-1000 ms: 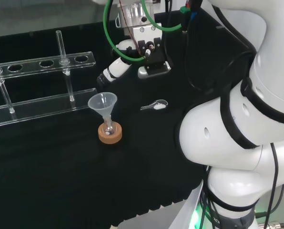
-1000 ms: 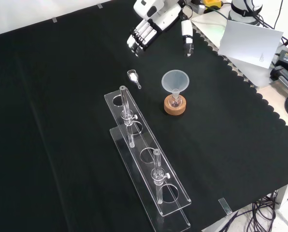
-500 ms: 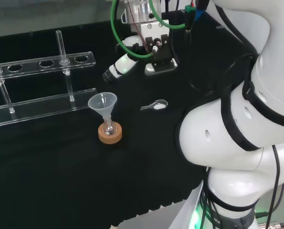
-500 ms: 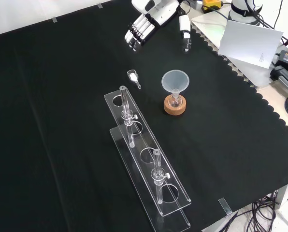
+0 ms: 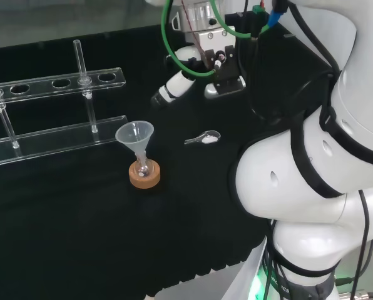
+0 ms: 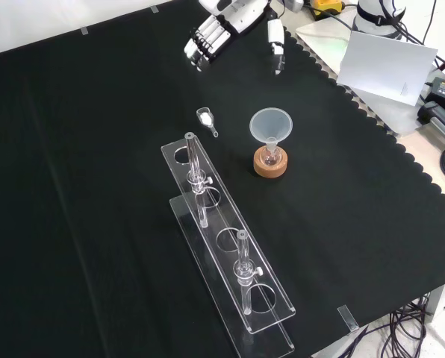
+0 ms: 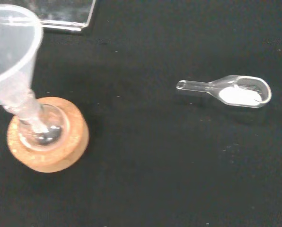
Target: Pick up the weighing funnel.
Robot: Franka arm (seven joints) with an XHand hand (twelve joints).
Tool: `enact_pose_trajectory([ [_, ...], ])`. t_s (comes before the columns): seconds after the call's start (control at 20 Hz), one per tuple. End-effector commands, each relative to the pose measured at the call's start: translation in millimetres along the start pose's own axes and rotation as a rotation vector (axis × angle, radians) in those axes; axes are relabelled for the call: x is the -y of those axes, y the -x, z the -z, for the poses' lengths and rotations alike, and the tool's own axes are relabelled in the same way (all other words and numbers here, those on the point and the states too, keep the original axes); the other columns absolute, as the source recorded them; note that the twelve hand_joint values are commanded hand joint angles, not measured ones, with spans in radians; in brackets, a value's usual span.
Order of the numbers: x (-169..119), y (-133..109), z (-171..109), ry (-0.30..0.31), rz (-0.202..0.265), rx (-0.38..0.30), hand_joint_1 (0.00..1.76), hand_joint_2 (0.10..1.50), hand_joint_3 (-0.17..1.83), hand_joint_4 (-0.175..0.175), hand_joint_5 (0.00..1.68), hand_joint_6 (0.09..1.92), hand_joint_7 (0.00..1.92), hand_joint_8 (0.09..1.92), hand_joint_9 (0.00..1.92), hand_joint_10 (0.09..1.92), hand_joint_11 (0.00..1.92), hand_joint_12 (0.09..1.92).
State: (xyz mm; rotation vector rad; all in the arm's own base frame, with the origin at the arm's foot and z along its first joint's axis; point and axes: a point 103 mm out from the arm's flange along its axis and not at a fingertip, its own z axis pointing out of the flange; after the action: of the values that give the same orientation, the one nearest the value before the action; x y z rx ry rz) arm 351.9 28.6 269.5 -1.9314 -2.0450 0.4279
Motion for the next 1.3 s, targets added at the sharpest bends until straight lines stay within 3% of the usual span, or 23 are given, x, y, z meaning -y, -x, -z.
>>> enact_pose_trajectory([
  [0.05,-6,26,-21,0.004,-0.018,0.032,0.50,0.69,0.02,-0.003,0.00,0.09,0.05,0.09,0.04,0.09,0.02,0.09],
  [0.3,-12,39,-37,0.026,-0.021,0.040,0.55,0.71,0.02,-0.003,0.00,0.09,0.08,0.09,0.03,0.09,0.02,0.10],
  [0.4,-15,43,-46,0.028,-0.022,0.043,0.57,0.71,0.01,-0.004,0.00,0.09,0.08,0.09,0.03,0.09,0.00,0.28],
  [0.55,-18,49,-55,0.067,-0.028,0.055,0.58,0.72,0.01,-0.008,0.02,0.09,0.11,0.16,0.01,0.27,0.00,0.50],
  [0.7,-26,54,-56,0.004,0.002,0.065,0.59,0.72,0.01,-0.005,0.10,0.09,0.17,0.28,0.00,0.52,0.00,0.77],
  [0.8,-32,59,-53,-0.006,-0.002,0.066,0.59,0.72,0.01,-0.004,0.14,0.09,0.18,0.34,0.00,0.59,0.00,0.88],
  [0.9,-44,63,-49,0.000,0.008,0.091,0.60,0.72,0.01,0.002,0.18,0.09,0.20,0.38,0.00,0.64,0.00,0.94],
  [1.05,-58,67,-46,-0.041,0.022,0.117,0.62,0.73,0.01,0.012,0.23,0.09,0.23,0.42,0.00,0.71,0.00,0.98],
  [1.3,-100,96,-41,-0.067,0.079,0.147,0.63,0.73,0.01,0.016,0.26,0.09,0.26,0.46,0.01,0.77,0.00,1.01],
])
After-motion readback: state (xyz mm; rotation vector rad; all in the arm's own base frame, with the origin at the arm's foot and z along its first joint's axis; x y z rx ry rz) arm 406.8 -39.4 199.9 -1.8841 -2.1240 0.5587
